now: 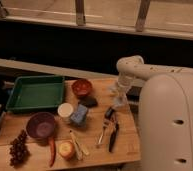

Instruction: Place towel in paper cup

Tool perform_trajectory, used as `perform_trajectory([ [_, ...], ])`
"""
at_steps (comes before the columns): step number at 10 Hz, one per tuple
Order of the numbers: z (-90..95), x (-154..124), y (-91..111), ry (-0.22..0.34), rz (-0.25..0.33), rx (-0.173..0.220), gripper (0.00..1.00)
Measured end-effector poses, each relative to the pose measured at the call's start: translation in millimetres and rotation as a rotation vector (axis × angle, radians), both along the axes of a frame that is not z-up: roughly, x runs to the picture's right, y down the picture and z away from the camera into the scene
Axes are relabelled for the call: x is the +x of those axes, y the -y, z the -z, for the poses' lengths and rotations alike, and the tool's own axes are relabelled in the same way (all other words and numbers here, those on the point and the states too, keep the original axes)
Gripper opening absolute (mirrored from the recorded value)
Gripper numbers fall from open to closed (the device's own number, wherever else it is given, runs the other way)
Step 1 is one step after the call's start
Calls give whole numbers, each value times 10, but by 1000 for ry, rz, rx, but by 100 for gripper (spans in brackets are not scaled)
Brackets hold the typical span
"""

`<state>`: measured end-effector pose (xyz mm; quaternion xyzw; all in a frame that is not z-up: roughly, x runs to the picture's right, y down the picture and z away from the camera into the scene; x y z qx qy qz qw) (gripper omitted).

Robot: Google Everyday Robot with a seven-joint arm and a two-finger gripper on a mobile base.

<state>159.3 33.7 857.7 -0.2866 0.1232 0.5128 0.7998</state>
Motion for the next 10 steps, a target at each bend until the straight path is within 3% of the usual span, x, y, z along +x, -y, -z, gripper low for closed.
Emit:
perform_trajectory([
  [4,780,-545,116,238,114,1,0],
  [7,1171,-1055,66,428,199,-15,0],
  [9,1341,-1388,91,555,252,-13,0],
  [10,1412,-1541,75,628,265,-33,0],
])
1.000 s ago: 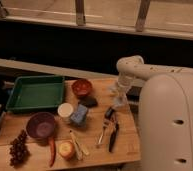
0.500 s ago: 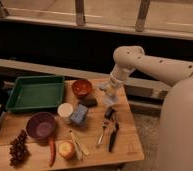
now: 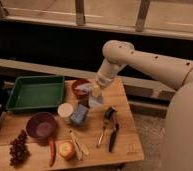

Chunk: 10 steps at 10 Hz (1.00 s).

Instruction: Place towel in paper cup

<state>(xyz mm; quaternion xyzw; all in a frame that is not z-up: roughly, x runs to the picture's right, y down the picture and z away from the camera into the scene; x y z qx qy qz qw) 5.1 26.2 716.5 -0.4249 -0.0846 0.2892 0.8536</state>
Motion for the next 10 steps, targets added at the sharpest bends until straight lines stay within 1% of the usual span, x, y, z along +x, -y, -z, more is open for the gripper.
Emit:
perform_trajectory([
  [1,74,-134,-63,64,23,-39,0],
  [2,119,-197,-95,94,35,-60,0],
  [3,134,-214,-108,104,39,-67,0],
  [7,134,-217,-112,104,41,-67,0],
  [8,133,-218,-121,104,51,-65,0],
  [9,154,-301,-156,121,78,-58,0],
  [10,179,-455,-192,140,101,-42,0],
])
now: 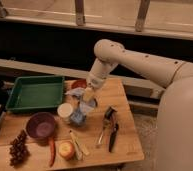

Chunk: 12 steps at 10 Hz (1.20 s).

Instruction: Place towel in paper cup

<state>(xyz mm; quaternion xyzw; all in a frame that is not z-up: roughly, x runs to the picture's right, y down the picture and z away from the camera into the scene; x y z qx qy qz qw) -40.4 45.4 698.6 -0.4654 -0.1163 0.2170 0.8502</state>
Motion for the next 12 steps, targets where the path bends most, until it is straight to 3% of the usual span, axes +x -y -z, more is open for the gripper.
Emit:
perform_trajectory([
  [3,173,-659,-287,47,97,50,0],
  [6,177,-1218,-493,77,183,78,0],
  [9,56,-1291,-532,50,187,95,0],
  [12,-302,-1104,-377,-20,170,111,0],
])
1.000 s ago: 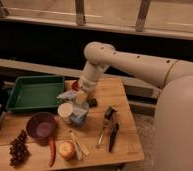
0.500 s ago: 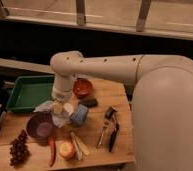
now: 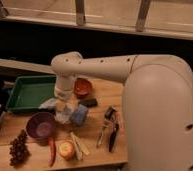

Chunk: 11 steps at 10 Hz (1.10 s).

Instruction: Place towel in paper cup

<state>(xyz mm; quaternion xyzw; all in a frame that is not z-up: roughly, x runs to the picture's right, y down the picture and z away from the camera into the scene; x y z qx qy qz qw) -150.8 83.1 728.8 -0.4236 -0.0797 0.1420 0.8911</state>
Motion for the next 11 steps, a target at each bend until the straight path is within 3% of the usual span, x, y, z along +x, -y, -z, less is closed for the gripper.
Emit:
perform_trajectory([
  [3,-205,61,-25,-48,-2,-2,0],
  [4,-236,45,-81,-53,1,-12,5],
  [8,-229,52,-246,-66,7,-41,47],
  [10,-234,119,-209,-83,-2,-35,62],
  [11,-233,156,-162,-93,-6,-27,63],
])
